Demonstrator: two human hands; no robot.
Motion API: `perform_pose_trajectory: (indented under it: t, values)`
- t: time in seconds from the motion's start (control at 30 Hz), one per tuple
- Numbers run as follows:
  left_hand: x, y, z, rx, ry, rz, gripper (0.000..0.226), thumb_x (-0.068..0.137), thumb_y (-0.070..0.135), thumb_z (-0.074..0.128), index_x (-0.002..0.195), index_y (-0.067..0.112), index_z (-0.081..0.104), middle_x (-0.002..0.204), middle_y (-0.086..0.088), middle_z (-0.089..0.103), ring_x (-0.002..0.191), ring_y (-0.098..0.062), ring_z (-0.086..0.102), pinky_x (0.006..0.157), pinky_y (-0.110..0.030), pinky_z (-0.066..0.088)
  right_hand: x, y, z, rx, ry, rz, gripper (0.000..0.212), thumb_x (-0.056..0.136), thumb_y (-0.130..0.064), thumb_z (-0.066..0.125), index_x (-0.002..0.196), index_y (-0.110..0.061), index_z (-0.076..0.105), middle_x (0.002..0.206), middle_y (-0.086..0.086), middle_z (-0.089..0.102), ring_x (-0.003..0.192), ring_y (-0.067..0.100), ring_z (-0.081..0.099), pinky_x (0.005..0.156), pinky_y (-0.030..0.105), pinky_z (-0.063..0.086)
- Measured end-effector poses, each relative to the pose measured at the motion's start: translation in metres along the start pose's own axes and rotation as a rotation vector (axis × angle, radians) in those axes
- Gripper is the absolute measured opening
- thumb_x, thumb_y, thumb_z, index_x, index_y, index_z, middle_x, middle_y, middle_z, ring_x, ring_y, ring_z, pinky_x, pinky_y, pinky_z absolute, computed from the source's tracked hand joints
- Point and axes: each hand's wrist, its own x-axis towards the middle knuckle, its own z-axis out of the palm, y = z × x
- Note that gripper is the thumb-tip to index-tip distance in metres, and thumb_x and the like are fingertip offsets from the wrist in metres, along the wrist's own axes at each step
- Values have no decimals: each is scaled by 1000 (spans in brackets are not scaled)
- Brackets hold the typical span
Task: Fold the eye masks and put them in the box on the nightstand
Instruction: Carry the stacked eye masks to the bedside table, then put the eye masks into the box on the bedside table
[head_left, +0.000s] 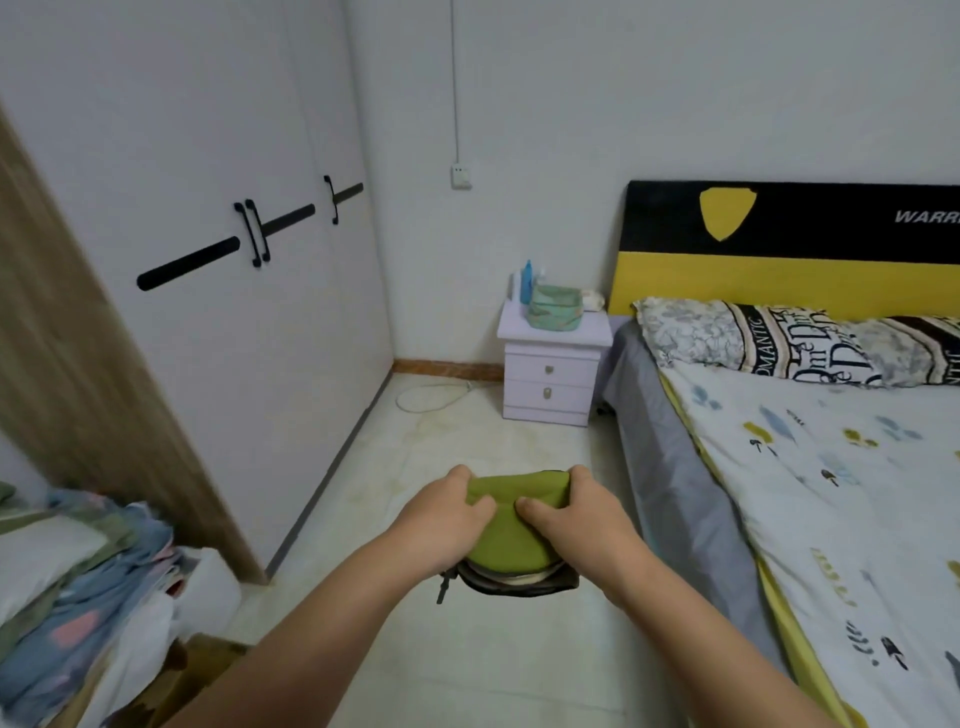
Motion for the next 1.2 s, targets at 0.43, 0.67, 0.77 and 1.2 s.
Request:
perform_pose_trajectory:
  t: [0.43, 0.67, 0.77, 1.2]
  values:
    - [208, 47, -29, -8, -36, 18, 26, 87, 28, 41, 109, 15, 49, 94, -8, 60, 84, -25, 61, 67, -37, 49, 212, -26, -29, 24, -4, 0, 34, 77, -40, 62, 92, -15, 44, 91, 2, 56, 87, 24, 58, 68, 31, 44]
    - [334, 40, -51, 3, -136, 81, 25, 86, 27, 43, 109, 19, 49, 95, -4, 60, 85, -23, 61, 68, -35, 51, 332, -44, -18, -16, -5, 48, 38, 76, -39, 62, 98, -12, 48, 97, 4, 61, 90, 23, 60, 74, 34, 50]
    - [392, 39, -66, 69, -162, 110, 27, 86, 28, 43, 111, 19, 49, 106, -6, 60, 92, -22, 60, 77, -36, 50, 383, -58, -9, -7, 5, 81, 38, 76, -38, 62, 101, -12, 48, 100, 6, 61, 91, 23, 60, 79, 36, 52]
    - [595, 71, -71, 156, -296, 145, 29, 86, 27, 42, 112, 15, 47, 104, -10, 58, 92, -26, 58, 72, -33, 44, 572, -66, -21, -89, 43, 179, 35, 78, -40, 61, 98, -16, 44, 92, -1, 54, 84, 20, 53, 70, 29, 43]
